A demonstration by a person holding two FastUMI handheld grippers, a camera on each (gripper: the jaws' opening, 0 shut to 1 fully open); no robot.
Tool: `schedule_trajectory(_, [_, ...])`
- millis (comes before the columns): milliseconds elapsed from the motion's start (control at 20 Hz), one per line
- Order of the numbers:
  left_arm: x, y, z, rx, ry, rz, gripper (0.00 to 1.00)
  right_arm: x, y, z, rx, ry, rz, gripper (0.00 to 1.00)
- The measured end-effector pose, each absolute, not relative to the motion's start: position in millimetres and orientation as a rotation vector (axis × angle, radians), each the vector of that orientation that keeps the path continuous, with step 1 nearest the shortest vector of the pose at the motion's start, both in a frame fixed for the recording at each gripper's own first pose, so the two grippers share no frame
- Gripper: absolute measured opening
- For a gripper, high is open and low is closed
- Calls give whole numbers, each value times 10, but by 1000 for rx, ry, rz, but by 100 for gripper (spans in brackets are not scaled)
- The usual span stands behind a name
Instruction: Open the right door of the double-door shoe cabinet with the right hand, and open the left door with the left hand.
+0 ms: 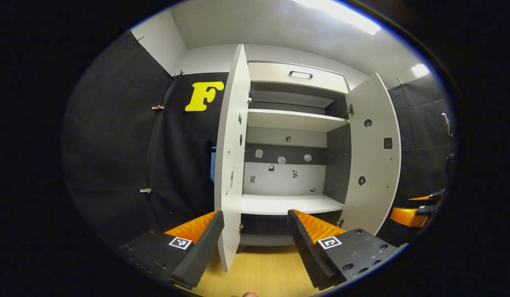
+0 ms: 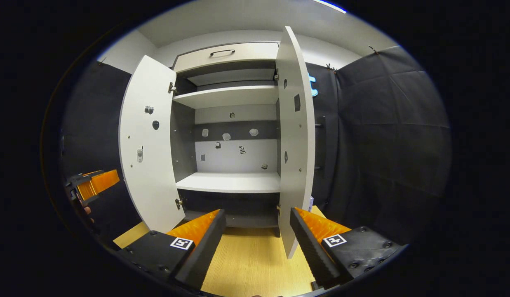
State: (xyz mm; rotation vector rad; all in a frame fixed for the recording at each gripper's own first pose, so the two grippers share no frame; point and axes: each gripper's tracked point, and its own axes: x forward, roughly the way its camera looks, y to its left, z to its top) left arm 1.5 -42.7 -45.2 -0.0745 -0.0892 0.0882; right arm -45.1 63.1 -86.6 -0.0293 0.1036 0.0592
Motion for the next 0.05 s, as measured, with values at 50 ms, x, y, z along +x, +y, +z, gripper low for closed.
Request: schedule_trajectory(50, [29,-446,-447,-79,-85,94,95,-439,607,-854,-28,98,66,98])
